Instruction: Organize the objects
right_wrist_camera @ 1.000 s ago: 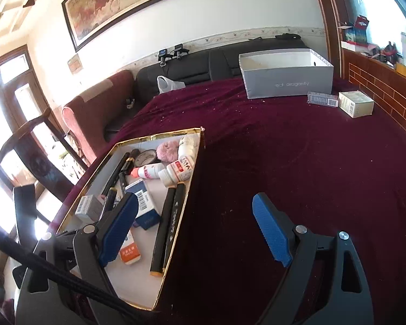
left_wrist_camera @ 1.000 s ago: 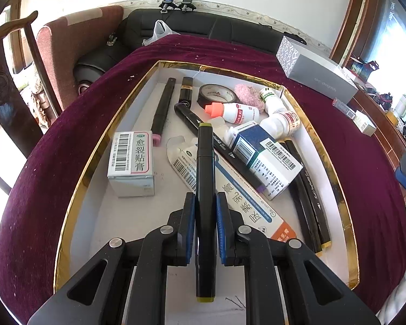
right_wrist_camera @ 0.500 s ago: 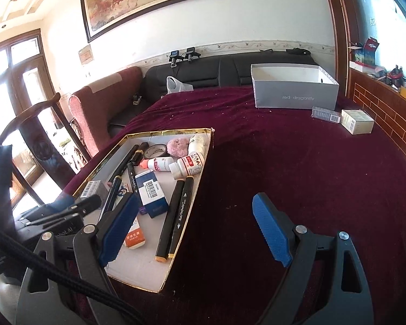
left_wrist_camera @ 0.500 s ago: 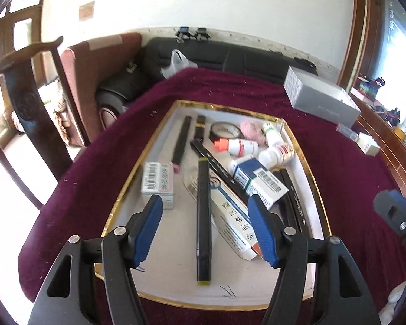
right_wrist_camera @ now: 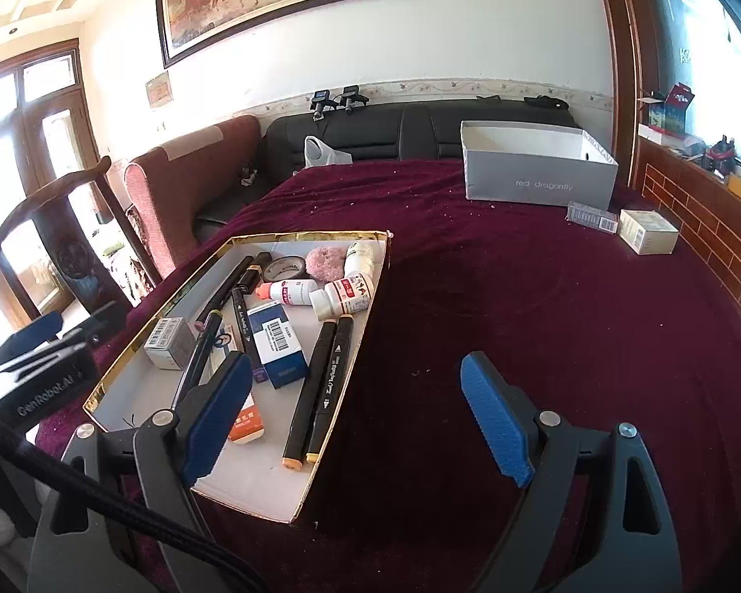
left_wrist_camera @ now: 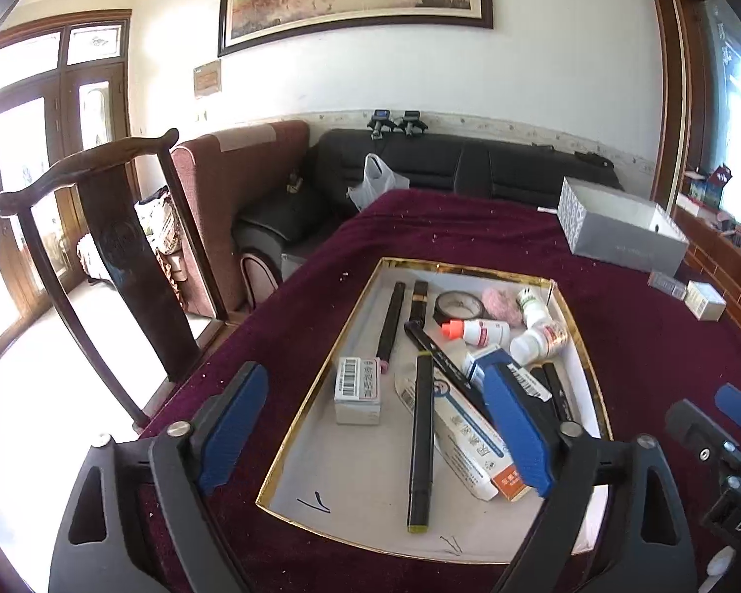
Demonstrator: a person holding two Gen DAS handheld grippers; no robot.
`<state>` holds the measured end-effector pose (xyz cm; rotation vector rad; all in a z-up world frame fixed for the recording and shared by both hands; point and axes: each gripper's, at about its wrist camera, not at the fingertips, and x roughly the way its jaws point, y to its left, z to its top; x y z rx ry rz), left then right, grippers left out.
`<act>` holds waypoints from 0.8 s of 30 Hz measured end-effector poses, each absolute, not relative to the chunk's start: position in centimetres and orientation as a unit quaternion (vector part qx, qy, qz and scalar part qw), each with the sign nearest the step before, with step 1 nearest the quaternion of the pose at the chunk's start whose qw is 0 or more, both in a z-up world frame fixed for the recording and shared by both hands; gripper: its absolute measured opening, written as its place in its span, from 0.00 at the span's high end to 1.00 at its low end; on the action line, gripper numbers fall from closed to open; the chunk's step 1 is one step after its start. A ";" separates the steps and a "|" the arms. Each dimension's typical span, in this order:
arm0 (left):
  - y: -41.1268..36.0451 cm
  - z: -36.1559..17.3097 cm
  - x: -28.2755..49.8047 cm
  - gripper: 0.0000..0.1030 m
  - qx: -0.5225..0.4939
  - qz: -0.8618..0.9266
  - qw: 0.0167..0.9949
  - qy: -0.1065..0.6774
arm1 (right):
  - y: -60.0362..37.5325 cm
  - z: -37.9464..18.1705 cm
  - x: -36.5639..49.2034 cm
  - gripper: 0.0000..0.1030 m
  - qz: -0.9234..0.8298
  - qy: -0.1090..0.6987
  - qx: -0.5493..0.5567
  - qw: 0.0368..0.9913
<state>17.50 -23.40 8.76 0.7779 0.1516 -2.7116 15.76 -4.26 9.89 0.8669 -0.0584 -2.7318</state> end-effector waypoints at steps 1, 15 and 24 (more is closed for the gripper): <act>-23.6 8.9 17.7 0.08 0.266 -0.949 0.157 0.058 | -4.3 9.9 15.8 0.15 -0.944 -0.019 0.299 0.137; -25.3 10.7 19.6 0.02 0.219 -0.962 0.130 0.099 | -5.2 10.0 16.2 0.15 -0.949 0.014 0.285 0.133; -24.1 11.1 19.9 0.01 0.230 -0.960 0.138 0.075 | -6.4 11.4 14.9 0.15 -0.949 0.049 0.279 0.138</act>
